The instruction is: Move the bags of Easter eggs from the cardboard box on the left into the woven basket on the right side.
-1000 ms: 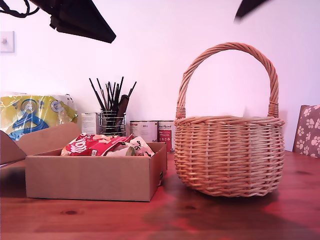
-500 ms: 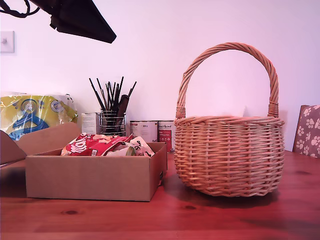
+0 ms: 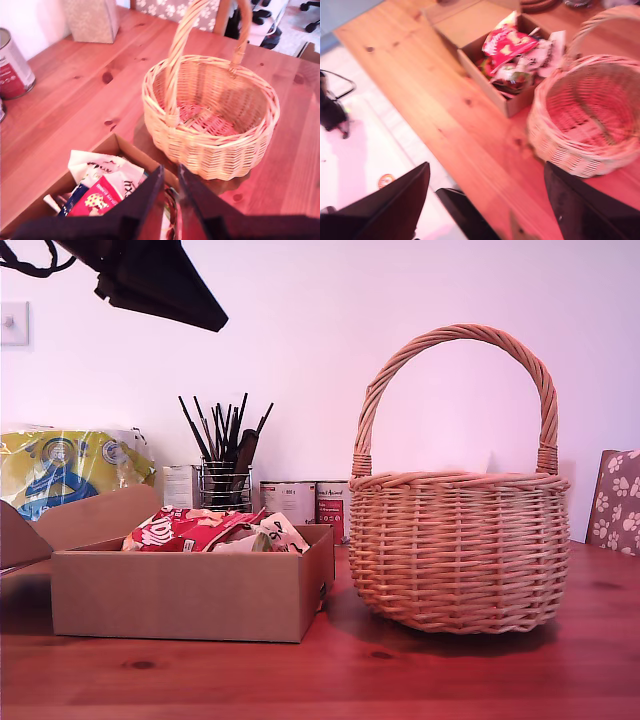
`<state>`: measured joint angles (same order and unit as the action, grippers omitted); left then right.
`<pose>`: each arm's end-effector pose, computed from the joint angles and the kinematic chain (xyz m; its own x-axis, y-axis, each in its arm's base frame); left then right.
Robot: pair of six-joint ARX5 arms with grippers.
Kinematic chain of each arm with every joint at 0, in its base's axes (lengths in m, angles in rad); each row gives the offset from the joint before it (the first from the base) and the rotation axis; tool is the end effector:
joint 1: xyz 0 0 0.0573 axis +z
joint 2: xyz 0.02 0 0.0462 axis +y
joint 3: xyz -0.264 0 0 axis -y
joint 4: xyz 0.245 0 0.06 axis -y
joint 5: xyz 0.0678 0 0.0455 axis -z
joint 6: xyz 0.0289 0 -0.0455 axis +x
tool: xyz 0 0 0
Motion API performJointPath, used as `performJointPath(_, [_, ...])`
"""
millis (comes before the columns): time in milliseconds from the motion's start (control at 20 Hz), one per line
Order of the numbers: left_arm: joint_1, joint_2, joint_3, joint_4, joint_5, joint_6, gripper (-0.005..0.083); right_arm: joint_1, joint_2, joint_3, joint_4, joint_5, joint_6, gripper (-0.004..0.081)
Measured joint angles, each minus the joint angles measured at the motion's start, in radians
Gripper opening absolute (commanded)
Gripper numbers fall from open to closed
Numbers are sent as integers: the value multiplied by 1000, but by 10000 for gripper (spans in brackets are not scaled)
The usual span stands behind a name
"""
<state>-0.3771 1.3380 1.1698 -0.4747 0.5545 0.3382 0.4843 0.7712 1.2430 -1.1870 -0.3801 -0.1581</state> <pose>0.2590 -0.1189 0.3231 0.4387 -0.7401 -0.5097 0.8499 0.5260 -0.0322 0.0774 0.0528 0.3902 0.4477 0.6548 -0.6090 -0.7631 0.6347 0.1214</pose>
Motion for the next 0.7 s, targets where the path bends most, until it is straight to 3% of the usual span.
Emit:
performJointPath(250, [0, 0, 0, 0, 0, 0, 61, 0, 40, 0, 8, -24, 57, 647])
performJointPath(300, [0, 0, 0, 0, 0, 0, 61, 0, 50, 0, 7, -24, 57, 571])
performJointPath(350, [0, 0, 0, 0, 0, 0, 61, 0, 63, 0, 10, -20, 57, 367])
performJointPath(400, [0, 0, 0, 0, 0, 0, 61, 0, 76, 0, 16, 2, 59, 83])
performJointPath(500, [0, 0, 0, 0, 0, 0, 61, 0, 101, 0, 25, 47, 52, -8])
performJointPath(600, [0, 0, 0, -1, -13, 0, 70, 0, 130, 0, 43, 68, 51, -13])
performJointPath(650, [0, 0, 0, -6, -44, 2, 147, 0, 136, 0, 50, 77, 43, -13])
performJointPath(700, [0, 0, 0, -17, -91, 17, 311, 0, 136, 0, 55, 80, 27, -13])
